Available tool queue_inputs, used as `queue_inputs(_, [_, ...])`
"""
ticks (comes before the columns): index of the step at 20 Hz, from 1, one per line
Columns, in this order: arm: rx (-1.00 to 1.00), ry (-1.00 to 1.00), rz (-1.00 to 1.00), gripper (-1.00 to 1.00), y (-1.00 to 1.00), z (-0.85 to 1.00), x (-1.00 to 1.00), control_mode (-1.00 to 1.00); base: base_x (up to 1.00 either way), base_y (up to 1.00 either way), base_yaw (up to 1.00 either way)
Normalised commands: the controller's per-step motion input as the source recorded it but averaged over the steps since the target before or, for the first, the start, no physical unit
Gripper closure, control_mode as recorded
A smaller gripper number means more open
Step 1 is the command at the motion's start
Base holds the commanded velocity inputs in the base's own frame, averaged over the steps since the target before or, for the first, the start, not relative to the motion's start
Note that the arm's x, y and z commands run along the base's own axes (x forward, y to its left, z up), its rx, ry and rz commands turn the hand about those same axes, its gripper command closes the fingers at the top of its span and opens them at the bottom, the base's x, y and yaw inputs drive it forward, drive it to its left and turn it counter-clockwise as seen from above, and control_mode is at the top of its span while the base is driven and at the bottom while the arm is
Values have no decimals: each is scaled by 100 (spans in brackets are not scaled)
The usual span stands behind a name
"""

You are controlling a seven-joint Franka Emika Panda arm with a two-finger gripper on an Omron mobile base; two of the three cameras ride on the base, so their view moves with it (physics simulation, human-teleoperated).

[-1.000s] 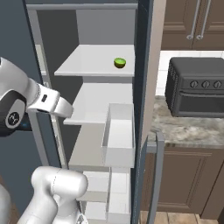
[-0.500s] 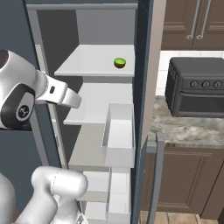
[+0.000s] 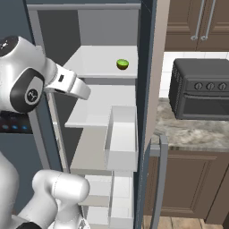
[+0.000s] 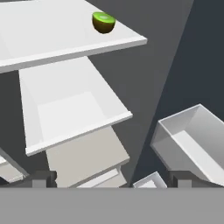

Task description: Open the fridge, remove the kiwi, eggplant, and chicken drumstick, and place them on any counter.

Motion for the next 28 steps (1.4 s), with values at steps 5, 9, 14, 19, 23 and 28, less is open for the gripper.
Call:
queue_inputs(5, [0, -1, -9, -100, -26, 0, 33, -100, 0, 0, 0])
queue_inputs(9, [0, 0, -8, -100, -23, 1, 36, -100, 0, 0, 0])
queue_inputs(14, [0, 0, -4, -100, -14, 0, 52, -100, 0, 0, 0])
queue_inputs(19, [0, 0, 0, -100, -15, 0, 60, -100, 0, 0, 0])
queue_inputs(23, [0, 0, -1, -100, -16, 2, 50, -100, 0, 0, 0])
queue_inputs(28, [0, 0, -1, -100, -11, 0, 53, -100, 0, 0, 0])
